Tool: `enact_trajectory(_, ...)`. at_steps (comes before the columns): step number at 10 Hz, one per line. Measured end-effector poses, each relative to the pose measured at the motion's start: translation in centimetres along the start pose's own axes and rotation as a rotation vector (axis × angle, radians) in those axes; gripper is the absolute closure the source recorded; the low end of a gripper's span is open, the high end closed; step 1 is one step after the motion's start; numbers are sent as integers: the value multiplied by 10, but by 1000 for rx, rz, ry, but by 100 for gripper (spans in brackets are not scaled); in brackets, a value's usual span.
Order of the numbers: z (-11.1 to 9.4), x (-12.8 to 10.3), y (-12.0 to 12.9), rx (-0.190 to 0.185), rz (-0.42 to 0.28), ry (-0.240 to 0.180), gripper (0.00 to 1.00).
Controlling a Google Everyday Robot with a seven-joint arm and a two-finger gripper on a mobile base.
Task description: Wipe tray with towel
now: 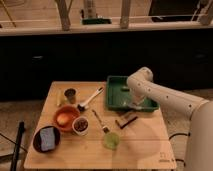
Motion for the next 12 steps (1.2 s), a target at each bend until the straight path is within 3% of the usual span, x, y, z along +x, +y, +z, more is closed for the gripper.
enact_trajectory(9,7,22,-17,7,38,-12,100)
enact_trajectory(12,14,26,-23,13,51,-61,100)
